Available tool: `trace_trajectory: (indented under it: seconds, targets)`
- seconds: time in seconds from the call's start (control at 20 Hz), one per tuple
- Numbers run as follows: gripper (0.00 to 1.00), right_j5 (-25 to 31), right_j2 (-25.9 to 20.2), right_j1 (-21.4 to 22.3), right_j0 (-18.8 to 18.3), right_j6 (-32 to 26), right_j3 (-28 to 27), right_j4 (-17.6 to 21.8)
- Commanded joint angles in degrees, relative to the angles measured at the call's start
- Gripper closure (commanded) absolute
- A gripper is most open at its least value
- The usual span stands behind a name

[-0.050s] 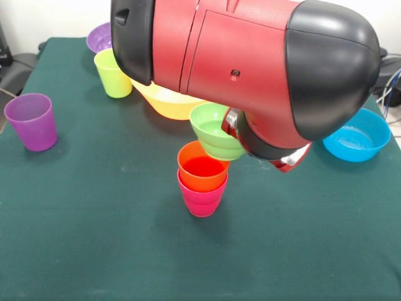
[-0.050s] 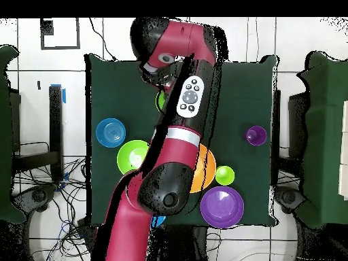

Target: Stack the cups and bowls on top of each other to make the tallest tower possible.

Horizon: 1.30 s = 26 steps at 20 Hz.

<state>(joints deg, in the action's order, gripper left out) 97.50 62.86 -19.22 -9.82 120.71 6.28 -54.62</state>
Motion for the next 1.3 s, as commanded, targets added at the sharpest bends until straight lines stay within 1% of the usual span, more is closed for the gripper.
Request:
trace_trajectory:
  seconds: [0.05, 0.3, 0.55, 0.85, 1.1, 1.3]
  targets:
    - [1.0, -3.5, -1.5, -0.4, 0.0, -5.7, 0.3, 2.0]
    - [1.0, -5.4, -2.3, 0.0, 0.2, -4.8, 0.9, 2.4]
    - [1.0, -5.4, -0.6, 0.0, -0.8, -4.8, -0.2, 1.5]
    - [1.0, -4.2, 3.6, 0.0, -3.0, -6.0, -2.4, -1.1]
    - [1.0, -2.9, 9.1, -0.1, -5.2, -7.3, -4.4, -5.3]
    - [1.0, -2.6, 11.8, -0.1, -5.9, -7.6, -4.7, -8.0]
